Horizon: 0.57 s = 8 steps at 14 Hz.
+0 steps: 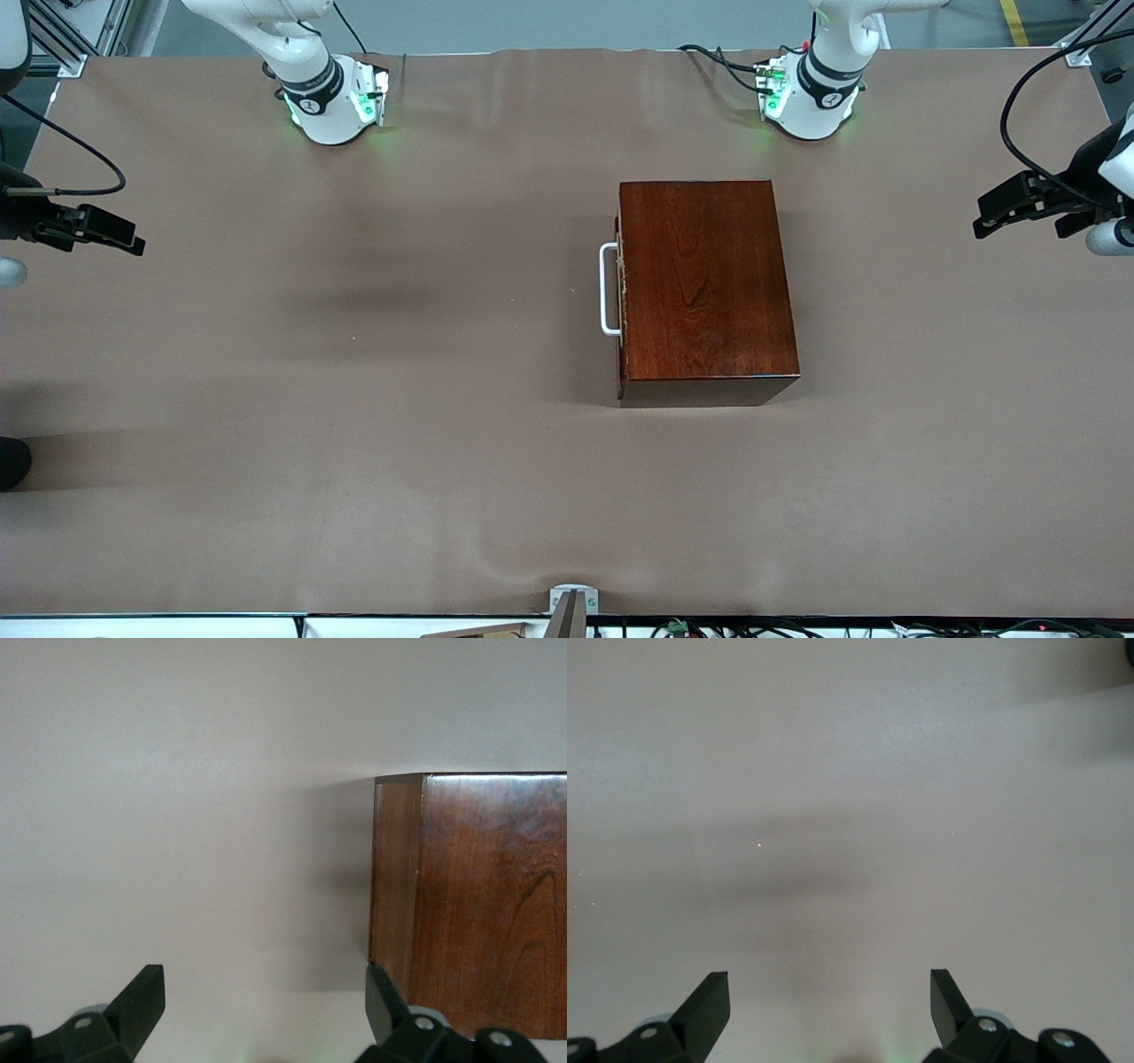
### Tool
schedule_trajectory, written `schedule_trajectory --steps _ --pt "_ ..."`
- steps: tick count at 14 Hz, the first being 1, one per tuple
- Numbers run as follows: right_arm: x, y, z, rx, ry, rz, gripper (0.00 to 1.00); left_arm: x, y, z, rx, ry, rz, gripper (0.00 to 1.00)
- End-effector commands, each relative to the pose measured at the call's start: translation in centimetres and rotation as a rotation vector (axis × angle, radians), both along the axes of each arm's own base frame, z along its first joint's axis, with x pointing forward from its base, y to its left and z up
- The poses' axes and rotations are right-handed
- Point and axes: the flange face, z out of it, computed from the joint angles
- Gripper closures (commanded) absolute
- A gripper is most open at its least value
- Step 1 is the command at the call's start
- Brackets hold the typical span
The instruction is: Open drawer, take yellow block, close drawer
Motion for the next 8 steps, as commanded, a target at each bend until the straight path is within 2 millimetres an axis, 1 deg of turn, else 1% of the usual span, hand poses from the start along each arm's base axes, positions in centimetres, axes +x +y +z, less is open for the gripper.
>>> schedule_trajectory --steps 1,3,5,6,8 --pt "-0.2 0.1 0.0 -0.016 -0.001 -0.008 0.0 -0.3 0.2 0.6 0.018 -0.008 -0.035 0.0" --pt "-0.3 0.1 0.1 -0.015 0.001 -0.008 0.0 -0.1 0.5 1.3 0.01 -0.025 -0.031 0.0" --pt "-0.3 0.1 0.1 -0.015 0.001 -0.007 0.0 0.1 0.2 1.9 -0.006 -0.038 -0.018 0.0" --pt "-0.3 0.1 0.1 -0.015 0.001 -0.008 0.0 0.3 -0.5 1.7 -0.029 -0.034 -0.019 0.0" --pt "-0.3 0.1 0.1 -0.015 0.002 -0.007 0.0 1.5 -2.5 0.3 -0.044 -0.011 0.021 0.0"
